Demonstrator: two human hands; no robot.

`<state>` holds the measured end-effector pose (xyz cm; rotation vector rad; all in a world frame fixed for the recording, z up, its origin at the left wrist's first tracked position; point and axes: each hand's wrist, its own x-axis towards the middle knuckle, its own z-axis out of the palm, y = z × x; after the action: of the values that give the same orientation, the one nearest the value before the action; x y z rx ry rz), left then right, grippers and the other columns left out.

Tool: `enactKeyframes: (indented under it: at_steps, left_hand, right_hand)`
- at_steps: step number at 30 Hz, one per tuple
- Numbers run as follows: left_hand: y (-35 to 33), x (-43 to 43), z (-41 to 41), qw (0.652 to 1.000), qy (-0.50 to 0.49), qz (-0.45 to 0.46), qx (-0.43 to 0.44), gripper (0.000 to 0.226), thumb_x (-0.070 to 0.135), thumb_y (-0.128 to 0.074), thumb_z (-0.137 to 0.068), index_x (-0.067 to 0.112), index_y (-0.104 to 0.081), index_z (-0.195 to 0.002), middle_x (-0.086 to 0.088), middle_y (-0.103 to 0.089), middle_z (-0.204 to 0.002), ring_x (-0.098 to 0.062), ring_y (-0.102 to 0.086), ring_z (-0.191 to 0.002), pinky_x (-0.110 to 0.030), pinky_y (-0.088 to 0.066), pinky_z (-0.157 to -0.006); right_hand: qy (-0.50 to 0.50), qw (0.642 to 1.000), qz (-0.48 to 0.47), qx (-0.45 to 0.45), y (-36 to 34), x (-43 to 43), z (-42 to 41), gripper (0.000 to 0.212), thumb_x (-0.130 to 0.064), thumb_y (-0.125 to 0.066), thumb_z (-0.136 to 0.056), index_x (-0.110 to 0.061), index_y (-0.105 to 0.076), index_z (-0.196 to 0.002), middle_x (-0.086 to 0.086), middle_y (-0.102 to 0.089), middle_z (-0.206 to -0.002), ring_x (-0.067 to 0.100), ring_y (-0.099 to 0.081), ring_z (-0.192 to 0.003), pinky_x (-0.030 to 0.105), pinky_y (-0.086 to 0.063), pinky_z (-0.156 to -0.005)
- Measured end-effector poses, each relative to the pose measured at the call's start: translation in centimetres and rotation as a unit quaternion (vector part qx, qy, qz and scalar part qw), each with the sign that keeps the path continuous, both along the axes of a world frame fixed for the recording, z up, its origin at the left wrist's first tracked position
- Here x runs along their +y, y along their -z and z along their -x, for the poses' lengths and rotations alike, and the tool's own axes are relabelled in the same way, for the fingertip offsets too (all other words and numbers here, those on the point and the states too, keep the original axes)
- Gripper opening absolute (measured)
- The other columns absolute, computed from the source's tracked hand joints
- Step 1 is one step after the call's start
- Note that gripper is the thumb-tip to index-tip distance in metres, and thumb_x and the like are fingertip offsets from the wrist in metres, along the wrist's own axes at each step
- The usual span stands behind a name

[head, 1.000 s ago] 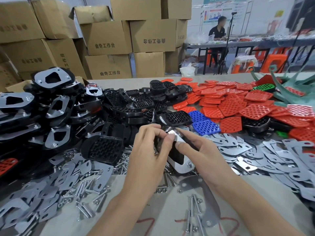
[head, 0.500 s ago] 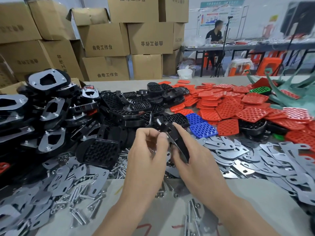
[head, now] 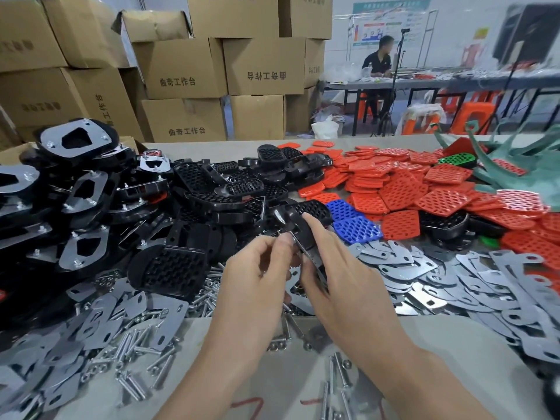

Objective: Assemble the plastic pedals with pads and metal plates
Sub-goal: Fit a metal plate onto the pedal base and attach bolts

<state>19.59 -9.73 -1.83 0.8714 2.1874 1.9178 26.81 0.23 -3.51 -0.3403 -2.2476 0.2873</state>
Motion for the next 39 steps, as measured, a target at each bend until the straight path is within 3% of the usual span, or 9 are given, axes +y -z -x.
enactKeyframes:
  at_steps: [4, 12, 20, 22, 25, 28, 31, 35, 39]
  left_hand:
    - [-0.3, -0.3, 0.4, 0.998, 0.029, -0.006, -0.058, 0.031, 0.038, -0.056, -0.099, 0.024, -0.074, -0.079, 0.006, -0.072, -0.074, -0.006, -0.063, -0.054, -0.015, -0.049, -0.051]
    - [-0.2, -0.6, 1.2, 0.997, 0.046, 0.025, -0.054, 0.029, 0.038, -0.058, -0.099, 0.023, -0.076, -0.082, 0.0, -0.071, -0.076, -0.008, -0.063, -0.059, -0.021, -0.054, -0.055]
    - [-0.8, -1.2, 2.5, 0.916, 0.188, -0.064, -0.349, 0.02, 0.027, -0.069, -0.085, 0.008, -0.073, -0.081, -0.003, -0.063, -0.075, -0.008, -0.056, -0.059, -0.021, -0.049, -0.047]
    - [-0.6, -1.2, 2.6, 0.949, 0.158, -0.033, -0.271, 0.019, 0.026, -0.071, -0.087, 0.01, -0.073, -0.077, -0.001, -0.065, -0.075, -0.009, -0.059, -0.059, -0.021, -0.052, -0.053]
    - [0.5, -0.9, 2.3, 0.996, 0.033, 0.074, 0.044, 0.012, 0.028, -0.069, -0.091, 0.023, -0.071, -0.081, 0.01, -0.07, -0.075, -0.003, -0.064, -0.06, -0.012, -0.047, -0.06]
    - [1.0, -0.9, 2.3, 0.931, -0.034, 0.113, 0.345, 0.009, 0.023, -0.063, -0.093, 0.018, -0.063, -0.086, 0.012, -0.061, -0.081, -0.006, -0.058, -0.074, -0.023, -0.047, -0.064]
    - [1.4, -1.1, 2.9, 0.885, -0.036, 0.13, 0.446, 0.014, 0.024, -0.057, -0.094, 0.013, -0.063, -0.09, 0.008, -0.057, -0.086, -0.012, -0.055, -0.079, -0.032, -0.049, -0.063]
    - [0.5, -1.0, 2.3, 0.979, -0.006, 0.041, 0.2, 0.003, 0.03, -0.063, -0.095, 0.027, -0.065, -0.095, 0.016, -0.065, -0.093, -0.004, -0.063, -0.088, -0.018, -0.049, -0.073]
    - [-1.0, -1.7, 2.5, 0.999, -0.005, -0.034, 0.002, 0.024, 0.055, -0.061, -0.092, 0.042, -0.058, -0.113, 0.023, -0.063, -0.111, 0.006, -0.061, -0.102, -0.011, -0.046, -0.079]
  right_hand:
    - [0.0, 1.0, -0.015, 0.005, 0.2, 0.2, 0.1, 0.057, -0.017, -0.066, -0.085, -0.009, -0.06, -0.141, -0.003, -0.074, -0.111, 0.013, -0.064, -0.063, 0.02, -0.025, -0.049]
    - [0.004, 0.999, -0.04, -0.008, 0.4, 0.5, -0.1, 0.06, -0.014, -0.08, -0.083, -0.009, -0.06, -0.14, -0.002, -0.074, -0.109, 0.017, -0.067, -0.061, 0.025, -0.033, -0.044]
    - [-0.014, 0.999, -0.038, -0.024, 0.7, 0.6, 0.0, 0.066, -0.01, -0.085, -0.076, -0.011, -0.062, -0.138, -0.006, -0.073, -0.099, 0.015, -0.053, -0.074, 0.021, -0.021, -0.054]
    - [-0.021, 0.999, -0.03, -0.037, 0.7, 0.7, -0.2, 0.062, -0.012, -0.081, -0.081, -0.01, -0.061, -0.14, -0.006, -0.07, -0.092, 0.014, -0.053, -0.06, 0.021, -0.021, -0.052]
    - [-0.037, 0.996, 0.03, -0.073, 0.5, 0.7, -0.3, 0.058, -0.017, -0.069, -0.093, -0.015, -0.051, -0.149, -0.004, -0.067, -0.095, 0.022, -0.058, -0.058, 0.03, -0.034, -0.05]
    - [-0.079, 0.986, 0.114, -0.087, 0.7, 0.8, -0.1, 0.058, -0.029, -0.05, -0.099, -0.03, -0.038, -0.156, -0.014, -0.06, -0.101, 0.018, -0.059, -0.072, 0.042, -0.05, -0.065]
    - [-0.106, 0.977, 0.166, -0.076, 0.9, 0.7, 0.0, 0.054, -0.033, -0.045, -0.096, -0.038, -0.04, -0.15, -0.022, -0.054, -0.092, 0.01, -0.056, -0.077, 0.038, -0.051, -0.07]
    - [-0.104, 0.967, 0.23, -0.027, 0.8, 0.7, 0.5, 0.047, -0.029, -0.052, -0.099, -0.04, -0.049, -0.144, -0.022, -0.067, -0.093, 0.004, -0.062, -0.082, 0.026, -0.05, -0.073]
    - [-0.159, 0.926, 0.339, 0.056, -1.1, -0.9, 1.8, 0.035, -0.025, -0.057, -0.101, -0.046, -0.061, -0.129, -0.018, -0.072, -0.107, 0.007, -0.069, -0.096, 0.028, -0.056, -0.083]
